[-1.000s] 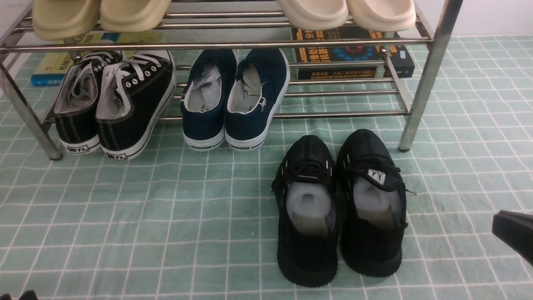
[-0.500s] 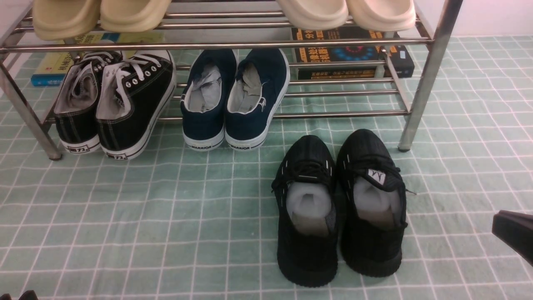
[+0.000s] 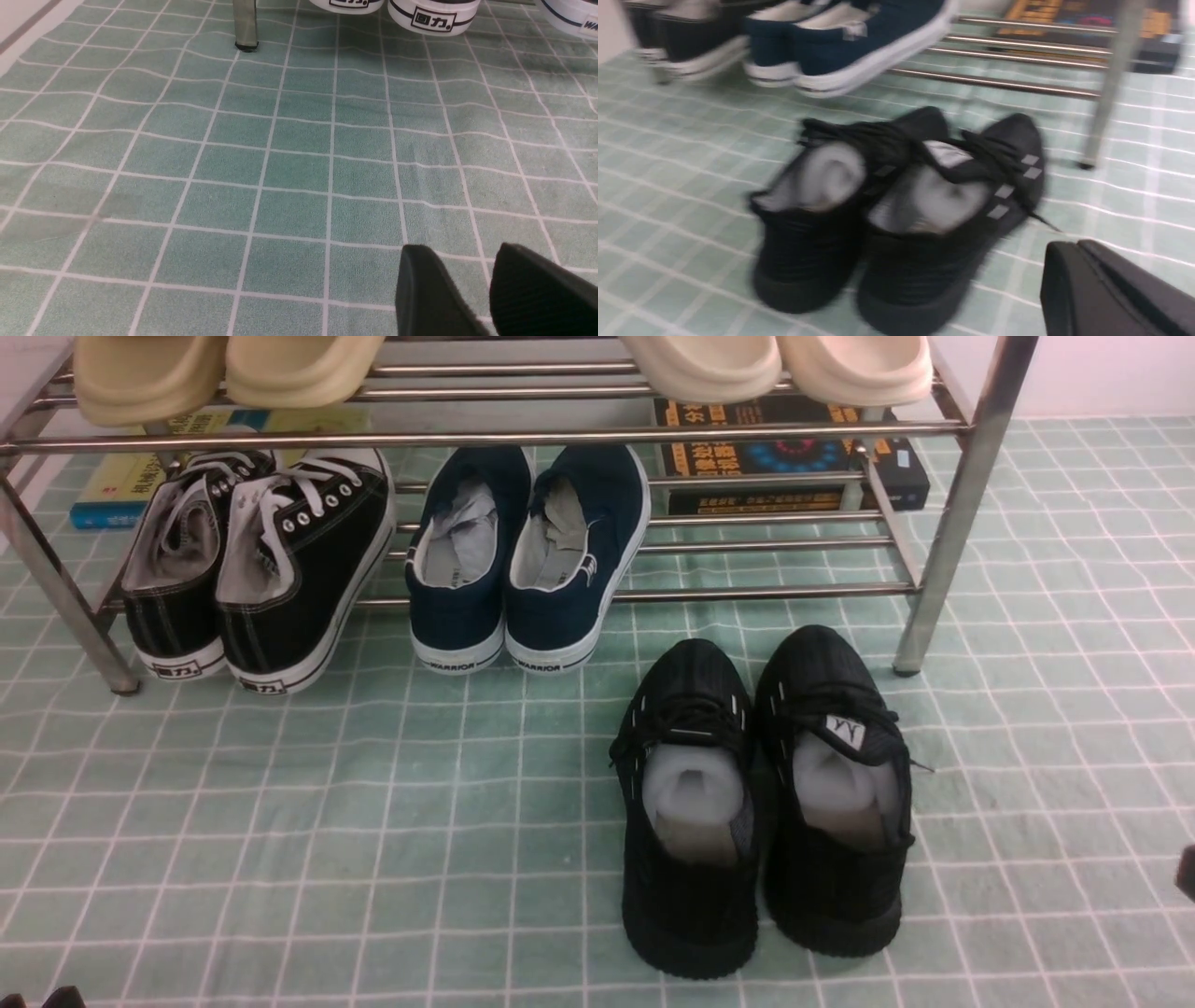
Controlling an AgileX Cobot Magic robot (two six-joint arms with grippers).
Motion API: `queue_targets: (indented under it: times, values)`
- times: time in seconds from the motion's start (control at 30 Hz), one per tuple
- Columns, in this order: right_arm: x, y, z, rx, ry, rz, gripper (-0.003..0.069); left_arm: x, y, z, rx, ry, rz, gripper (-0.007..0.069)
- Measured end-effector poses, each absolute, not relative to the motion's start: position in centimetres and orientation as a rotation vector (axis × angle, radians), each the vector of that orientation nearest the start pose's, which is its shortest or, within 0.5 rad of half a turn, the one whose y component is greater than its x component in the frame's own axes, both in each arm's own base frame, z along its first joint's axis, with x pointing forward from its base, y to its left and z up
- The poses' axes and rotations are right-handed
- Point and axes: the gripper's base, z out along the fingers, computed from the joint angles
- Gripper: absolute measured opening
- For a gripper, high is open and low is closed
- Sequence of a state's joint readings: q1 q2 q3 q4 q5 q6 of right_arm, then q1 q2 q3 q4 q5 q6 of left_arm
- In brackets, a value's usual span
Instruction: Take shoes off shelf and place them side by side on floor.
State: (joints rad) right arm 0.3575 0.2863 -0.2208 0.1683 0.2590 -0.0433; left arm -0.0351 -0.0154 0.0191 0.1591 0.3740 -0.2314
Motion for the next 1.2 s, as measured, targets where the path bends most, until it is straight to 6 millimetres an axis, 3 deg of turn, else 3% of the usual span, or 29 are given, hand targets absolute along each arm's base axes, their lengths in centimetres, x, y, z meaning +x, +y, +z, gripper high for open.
queue_targets:
  times: [0.37,1.2]
  values:
    - [5.6,0.8,18.1,-0.053,1.794,0.127,0.0015,5.2,0.3,17.4,-0.085,1.855,-0.028,0.0242]
    - [5.2,0.2,17.4,0.01,1.877,0.035,0.0045,5.2,0.3,17.4,-0.085,1.855,-0.028,0.0242]
